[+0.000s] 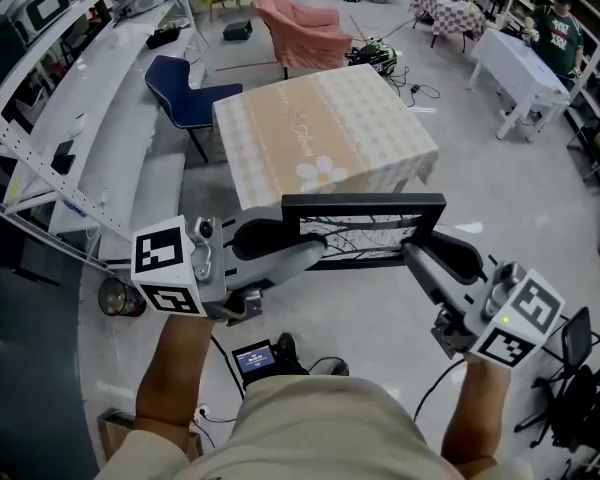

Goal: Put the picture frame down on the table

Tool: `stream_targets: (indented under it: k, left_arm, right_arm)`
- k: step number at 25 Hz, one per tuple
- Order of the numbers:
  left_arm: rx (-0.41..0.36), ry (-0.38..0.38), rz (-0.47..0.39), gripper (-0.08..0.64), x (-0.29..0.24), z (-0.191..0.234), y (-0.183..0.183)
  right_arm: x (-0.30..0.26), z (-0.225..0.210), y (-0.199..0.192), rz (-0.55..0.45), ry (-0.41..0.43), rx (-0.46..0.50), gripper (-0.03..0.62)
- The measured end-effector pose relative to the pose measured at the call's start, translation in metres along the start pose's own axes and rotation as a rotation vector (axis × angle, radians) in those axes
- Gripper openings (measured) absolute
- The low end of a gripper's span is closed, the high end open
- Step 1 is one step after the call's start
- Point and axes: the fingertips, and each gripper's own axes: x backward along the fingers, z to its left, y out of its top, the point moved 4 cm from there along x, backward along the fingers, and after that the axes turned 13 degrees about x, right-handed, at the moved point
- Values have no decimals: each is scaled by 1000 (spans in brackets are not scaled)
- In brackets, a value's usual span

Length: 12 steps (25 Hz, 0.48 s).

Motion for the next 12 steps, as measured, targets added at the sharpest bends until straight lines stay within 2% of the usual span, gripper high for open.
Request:
stream_targets:
  k: [12]
  left_arm:
    - [65, -106, 25, 49, 39, 89, 43]
  right_arm:
    - [-82, -35, -1, 35, -127, -27, 74]
